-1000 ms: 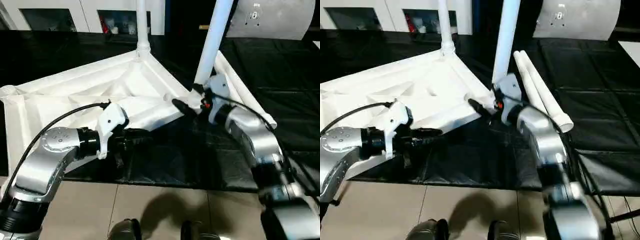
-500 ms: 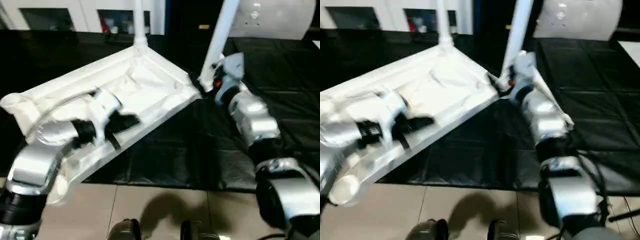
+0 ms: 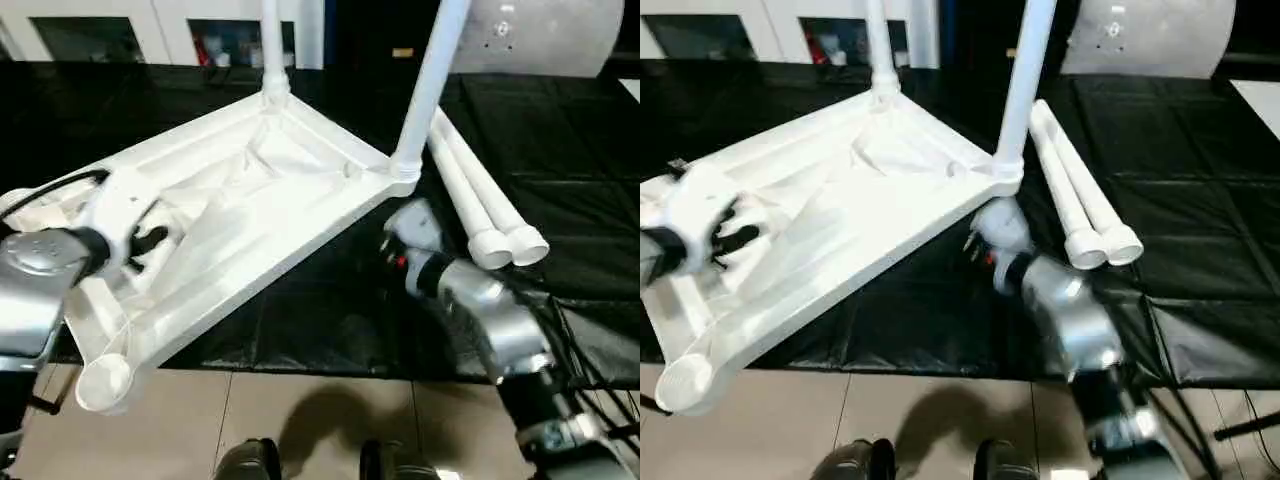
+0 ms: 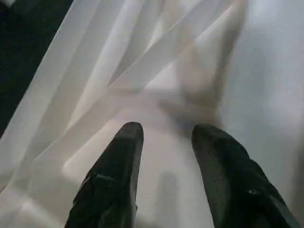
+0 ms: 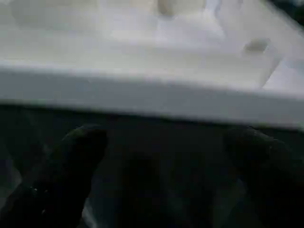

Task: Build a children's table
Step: Rotate table base

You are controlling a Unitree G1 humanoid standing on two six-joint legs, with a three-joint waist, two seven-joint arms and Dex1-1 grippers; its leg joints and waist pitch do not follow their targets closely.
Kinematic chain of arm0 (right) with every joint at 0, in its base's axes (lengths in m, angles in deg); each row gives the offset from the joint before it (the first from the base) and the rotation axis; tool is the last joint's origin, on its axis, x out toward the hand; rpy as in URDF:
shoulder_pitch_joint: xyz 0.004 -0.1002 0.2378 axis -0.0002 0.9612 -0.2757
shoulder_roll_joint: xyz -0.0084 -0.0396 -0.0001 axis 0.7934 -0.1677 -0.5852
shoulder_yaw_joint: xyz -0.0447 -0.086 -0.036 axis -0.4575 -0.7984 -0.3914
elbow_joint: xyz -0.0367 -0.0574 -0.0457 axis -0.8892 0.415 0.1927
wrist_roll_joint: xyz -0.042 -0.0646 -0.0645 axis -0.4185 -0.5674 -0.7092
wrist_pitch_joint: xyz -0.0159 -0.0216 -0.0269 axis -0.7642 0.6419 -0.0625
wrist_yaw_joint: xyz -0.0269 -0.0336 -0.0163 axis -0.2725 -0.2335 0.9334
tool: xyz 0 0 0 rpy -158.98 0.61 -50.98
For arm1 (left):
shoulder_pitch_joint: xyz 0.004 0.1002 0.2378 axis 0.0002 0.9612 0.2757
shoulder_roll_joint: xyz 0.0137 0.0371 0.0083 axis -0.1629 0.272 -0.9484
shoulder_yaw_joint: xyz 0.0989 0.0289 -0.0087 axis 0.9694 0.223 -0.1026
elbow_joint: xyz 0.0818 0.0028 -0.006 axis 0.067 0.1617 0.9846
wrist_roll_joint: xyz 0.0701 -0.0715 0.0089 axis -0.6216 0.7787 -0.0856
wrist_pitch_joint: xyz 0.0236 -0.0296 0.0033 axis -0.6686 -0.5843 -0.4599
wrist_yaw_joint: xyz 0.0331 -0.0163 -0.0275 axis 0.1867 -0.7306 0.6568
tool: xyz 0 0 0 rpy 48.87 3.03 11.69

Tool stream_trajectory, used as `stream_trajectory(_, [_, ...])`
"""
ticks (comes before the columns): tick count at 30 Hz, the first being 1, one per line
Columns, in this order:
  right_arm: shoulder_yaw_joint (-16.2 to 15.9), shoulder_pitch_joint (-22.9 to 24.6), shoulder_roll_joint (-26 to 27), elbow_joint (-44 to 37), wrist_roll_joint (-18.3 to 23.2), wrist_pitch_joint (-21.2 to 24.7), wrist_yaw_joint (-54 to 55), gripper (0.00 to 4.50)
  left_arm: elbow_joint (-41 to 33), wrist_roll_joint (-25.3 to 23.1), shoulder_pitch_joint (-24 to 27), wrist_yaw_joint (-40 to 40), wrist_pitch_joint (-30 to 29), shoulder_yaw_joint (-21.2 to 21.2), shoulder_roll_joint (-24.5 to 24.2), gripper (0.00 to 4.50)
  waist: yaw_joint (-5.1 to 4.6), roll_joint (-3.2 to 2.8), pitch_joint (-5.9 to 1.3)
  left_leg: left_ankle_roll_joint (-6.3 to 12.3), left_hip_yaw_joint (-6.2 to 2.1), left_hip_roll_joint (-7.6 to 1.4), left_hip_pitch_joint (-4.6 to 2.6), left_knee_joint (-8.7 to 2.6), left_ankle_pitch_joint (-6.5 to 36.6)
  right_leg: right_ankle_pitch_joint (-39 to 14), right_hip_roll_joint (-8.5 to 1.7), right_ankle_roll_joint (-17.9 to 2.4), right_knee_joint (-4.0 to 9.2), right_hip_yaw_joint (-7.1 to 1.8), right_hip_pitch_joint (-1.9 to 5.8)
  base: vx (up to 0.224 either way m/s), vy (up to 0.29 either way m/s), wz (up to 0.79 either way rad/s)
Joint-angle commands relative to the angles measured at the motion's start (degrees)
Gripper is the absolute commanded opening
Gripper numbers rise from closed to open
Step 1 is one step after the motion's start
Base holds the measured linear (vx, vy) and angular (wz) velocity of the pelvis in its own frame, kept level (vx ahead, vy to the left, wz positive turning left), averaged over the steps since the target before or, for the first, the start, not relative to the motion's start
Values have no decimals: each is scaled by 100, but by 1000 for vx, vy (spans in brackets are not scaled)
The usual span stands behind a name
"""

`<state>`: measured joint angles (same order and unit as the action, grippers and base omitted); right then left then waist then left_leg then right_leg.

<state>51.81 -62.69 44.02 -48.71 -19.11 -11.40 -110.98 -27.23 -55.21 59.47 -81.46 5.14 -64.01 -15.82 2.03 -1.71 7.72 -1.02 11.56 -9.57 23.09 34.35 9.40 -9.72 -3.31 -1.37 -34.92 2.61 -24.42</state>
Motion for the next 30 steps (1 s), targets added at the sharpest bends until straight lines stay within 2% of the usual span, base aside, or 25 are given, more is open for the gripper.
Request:
stream_trajectory(1, [-180, -43, 80, -104, -159, 159, 127, 450, 101, -132, 58, -93, -50, 204, -106, 219, 8, -72, -384, -44, -247, -331, -213, -484, 1798, -1930, -458, -1061, 481, -299, 203, 0, 0, 0])
stream_trajectory(2, [-323, -84, 149, -100, -265, 330, 227, 450, 236, -208, 78, -127, 13, 304, -151, 219, 4, -86, -376, -59, -250, -330, -220, -488, 1843, -1978, -453, -1046, 479, -296, 189, 0, 0, 0])
stream_trajectory(5, [-475, -184, 234, 1, -389, 444, 281, 450, 415, -313, 78, -192, 160, 474, -241, 219, -7, -85, -383, -113, -255, -333, -222, -497, 1907, -1951, -462, -1036, 481, -306, 192, 0, 0, 0])
stream_trajectory(10, [-592, -530, 584, 518, -548, 374, 457, 450, 658, -291, 50, -455, 194, 669, -308, 219, -11, -107, -397, -183, -252, -340, -238, -496, 1868, -1690, -477, -1146, 453, -316, 186, 0, 0, 0])
stream_trajectory(11, [-588, -577, 640, 588, -550, 343, 493, 450, 642, -258, 58, -539, 153, 696, -325, 219, -18, -87, -394, -176, -247, -346, -225, -505, 1843, -1624, -477, -1161, 448, -321, 198, 0, 0, 0])
stream_trajectory(15, [-463, -765, 888, 859, -441, 321, 726, 450, 610, -67, 59, -885, 120, 782, -367, 219, -5, -108, -387, -198, -240, -350, -234, -511, 1781, -1572, -481, -1192, 436, -329, 189, 0, 0, 0])
stream_trajectory(18, [-445, -885, 949, 1120, -501, 252, 786, 450, 266, 411, 52, -1427, -43, 764, -282, 219, -6, -93, -383, -260, -242, -353, -250, -521, 1861, -1640, -490, -1192, 433, -332, 184, 0, 0, 0])
stream_trajectory(22, [-399, -919, 964, 1209, -506, 240, 808, 450, 45, 636, 26, -1807, -67, 873, -270, 219, -13, -83, -373, -265, -242, -351, -236, -533, 1888, -1739, -494, -1136, 437, -341, 196, 0, 0, 0])
stream_trajectory(26, [-358, -948, 915, 1323, -515, 191, 836, 450, -208, 946, -11, -2359, 18, 1064, -230, 219, -31, -75, -381, -205, -234, -346, -224, -524, 1707, -1639, -500, -1164, 440, -345, 209, 0, 0, 0])
stream_trajectory(29, [-291, -1047, 897, 1493, -529, 102, 924, 450, -233, 1081, -121, -2579, 42, 1202, -121, 219, -38, -109, -377, -239, -228, -347, -235, -518, 1773, -1670, -499, -1211, 438, -344, 208, 0, 0, 0])
stream_trajectory(30, [-250, -1098, 902, 1558, -535, 72, 956, 450, -193, 1115, -191, -2607, 44, 1222, -40, 219, -45, -96, -373, -239, -222, -343, -237, -521, 1788, -1705, -488, -1200, 449, -342, 204, 0, 0, 0])
